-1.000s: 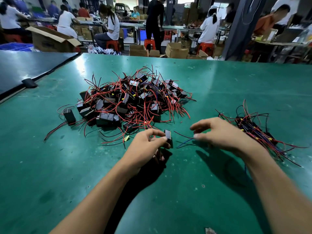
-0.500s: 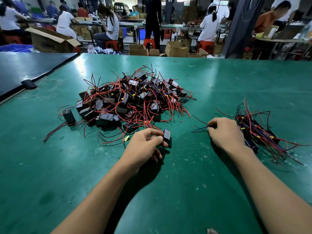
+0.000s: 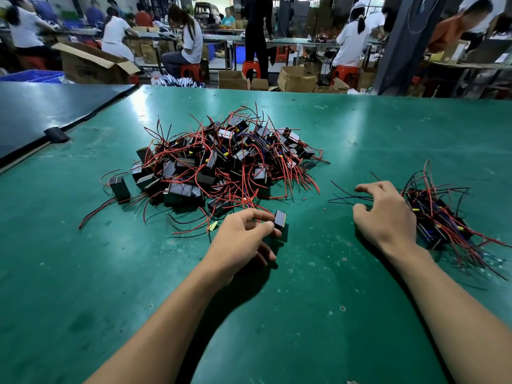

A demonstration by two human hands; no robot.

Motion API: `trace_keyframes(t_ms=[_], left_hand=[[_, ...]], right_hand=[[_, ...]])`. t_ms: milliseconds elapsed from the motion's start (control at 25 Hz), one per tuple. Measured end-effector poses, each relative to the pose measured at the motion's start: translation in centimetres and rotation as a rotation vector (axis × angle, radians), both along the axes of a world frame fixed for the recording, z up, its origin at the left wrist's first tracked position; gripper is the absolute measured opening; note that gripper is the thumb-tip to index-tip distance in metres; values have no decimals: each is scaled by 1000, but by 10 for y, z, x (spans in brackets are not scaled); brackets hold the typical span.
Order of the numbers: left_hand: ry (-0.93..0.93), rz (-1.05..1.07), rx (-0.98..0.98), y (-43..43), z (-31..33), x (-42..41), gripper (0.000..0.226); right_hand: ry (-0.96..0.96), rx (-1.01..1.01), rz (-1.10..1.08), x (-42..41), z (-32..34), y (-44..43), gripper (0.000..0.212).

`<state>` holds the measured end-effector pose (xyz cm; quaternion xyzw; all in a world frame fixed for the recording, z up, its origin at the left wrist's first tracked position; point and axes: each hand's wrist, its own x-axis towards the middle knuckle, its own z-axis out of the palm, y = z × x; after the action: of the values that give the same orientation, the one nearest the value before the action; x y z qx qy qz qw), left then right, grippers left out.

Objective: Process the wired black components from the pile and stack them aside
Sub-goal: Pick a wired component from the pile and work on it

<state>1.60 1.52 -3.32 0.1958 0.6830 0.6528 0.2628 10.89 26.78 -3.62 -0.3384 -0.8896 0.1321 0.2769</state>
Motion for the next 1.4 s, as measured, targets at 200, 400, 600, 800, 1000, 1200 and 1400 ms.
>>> trace_keyframes(t_ms=[200,400,600,800,1000,1200,1400], left_hand=[[15,7,-27,1,0,0,11],[-7,27,-16,2,1,2,13],[-41,25,14,1,3,1,13],[-7,16,5,1,1,-1,14],[-22,7,9,-2,-1,-1,17],[-17,8,5,-3,-2,-1,15],[-1,-1,-8,-5,-3,-1,13]], right_hand=[[171,33,272,-32,11,-48,25],[53,-133,372,-87,16,-90,39],[-193,-155,383,-124,12,-99,73],[-217,74,414,-132,13,-95,64],[-122,171,441,-124,17,-89,42],[192,133,410,-106,26,-81,38],[446,-490,380,-93,43,-71,14]])
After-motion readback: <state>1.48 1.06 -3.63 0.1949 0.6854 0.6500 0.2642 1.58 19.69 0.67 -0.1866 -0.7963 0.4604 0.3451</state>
